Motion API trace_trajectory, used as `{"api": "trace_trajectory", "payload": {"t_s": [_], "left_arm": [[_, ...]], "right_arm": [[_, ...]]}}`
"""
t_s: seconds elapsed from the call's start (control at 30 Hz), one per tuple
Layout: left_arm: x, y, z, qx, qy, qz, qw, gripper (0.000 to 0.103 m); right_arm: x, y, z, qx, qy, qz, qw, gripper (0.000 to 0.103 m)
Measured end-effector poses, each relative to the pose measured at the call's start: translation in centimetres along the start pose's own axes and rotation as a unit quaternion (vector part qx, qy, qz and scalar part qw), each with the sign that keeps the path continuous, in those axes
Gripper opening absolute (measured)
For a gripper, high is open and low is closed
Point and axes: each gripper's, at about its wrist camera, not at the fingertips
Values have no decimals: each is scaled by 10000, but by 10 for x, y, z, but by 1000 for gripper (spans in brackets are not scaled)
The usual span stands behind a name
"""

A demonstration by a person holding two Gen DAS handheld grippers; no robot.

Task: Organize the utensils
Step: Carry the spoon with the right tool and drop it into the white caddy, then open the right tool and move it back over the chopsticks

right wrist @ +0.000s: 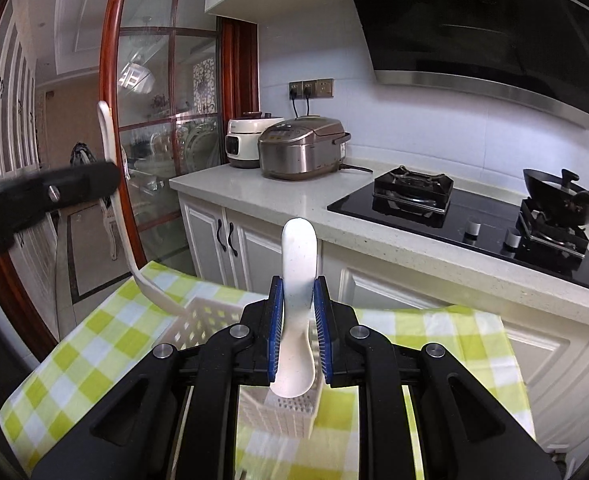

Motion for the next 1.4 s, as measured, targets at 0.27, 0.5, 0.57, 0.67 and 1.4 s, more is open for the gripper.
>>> {"api": "trace_trajectory", "payload": {"t_s": [0.27, 0.5, 0.57, 0.67, 1.4], "left_arm": [[-60, 22, 45, 328, 548, 150, 9978, 11], [-92, 29, 77, 446, 885, 244, 9948, 11], [-97, 31, 83, 431, 929, 220, 9945, 11], [-101, 33, 88, 410, 995, 180, 9940, 11], [-5, 24, 94, 341, 320, -616, 9970, 83]], "right_arm": [[-42, 8, 30, 91, 384, -176, 9991, 18], [-65, 10, 50, 144, 794, -322, 9962, 18], [-68, 10, 53, 153, 848, -357, 9956, 18], [-72, 9, 57, 136, 941, -336, 9949, 18], [30, -18, 55, 60, 461, 78, 9989, 39]]}}
Point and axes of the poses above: each gripper's, at about its wrist camera, not at the fingertips, and x roughly against the way its jaws point, y to its left, z to its underside, and after that the axes turned 3 degrees about z, right-handed
